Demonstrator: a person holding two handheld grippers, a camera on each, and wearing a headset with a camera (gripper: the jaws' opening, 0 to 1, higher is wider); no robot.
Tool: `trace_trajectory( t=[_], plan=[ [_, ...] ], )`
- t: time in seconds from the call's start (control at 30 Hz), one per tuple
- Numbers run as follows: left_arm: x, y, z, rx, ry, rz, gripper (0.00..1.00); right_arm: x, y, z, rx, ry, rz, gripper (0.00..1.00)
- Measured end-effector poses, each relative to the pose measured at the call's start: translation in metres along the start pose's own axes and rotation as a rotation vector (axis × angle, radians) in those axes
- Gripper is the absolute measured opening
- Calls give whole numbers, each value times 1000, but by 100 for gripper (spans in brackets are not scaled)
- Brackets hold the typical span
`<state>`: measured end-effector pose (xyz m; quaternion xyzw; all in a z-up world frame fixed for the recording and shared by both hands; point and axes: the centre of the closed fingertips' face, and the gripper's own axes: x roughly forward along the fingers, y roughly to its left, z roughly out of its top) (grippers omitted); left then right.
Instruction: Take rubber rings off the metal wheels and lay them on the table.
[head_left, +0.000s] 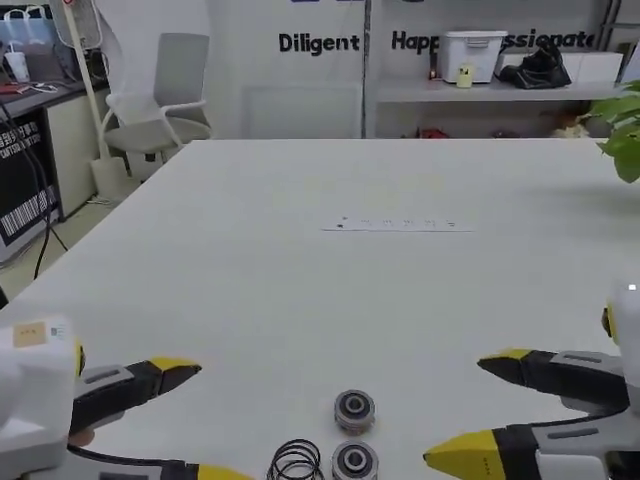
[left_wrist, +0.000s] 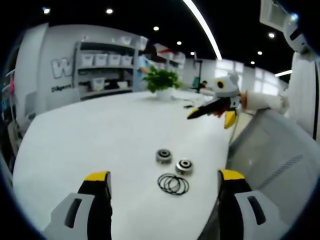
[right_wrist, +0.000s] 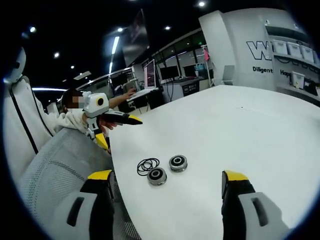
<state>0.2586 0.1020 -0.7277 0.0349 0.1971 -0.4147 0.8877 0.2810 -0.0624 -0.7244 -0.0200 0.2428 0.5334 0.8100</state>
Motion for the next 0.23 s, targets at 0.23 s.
trace_trajectory(
  t=[0.23],
  plan=[
    [-3,3,0,-29,-20,15,90,-13,-6,-22,75,-12,-45,86]
  ],
)
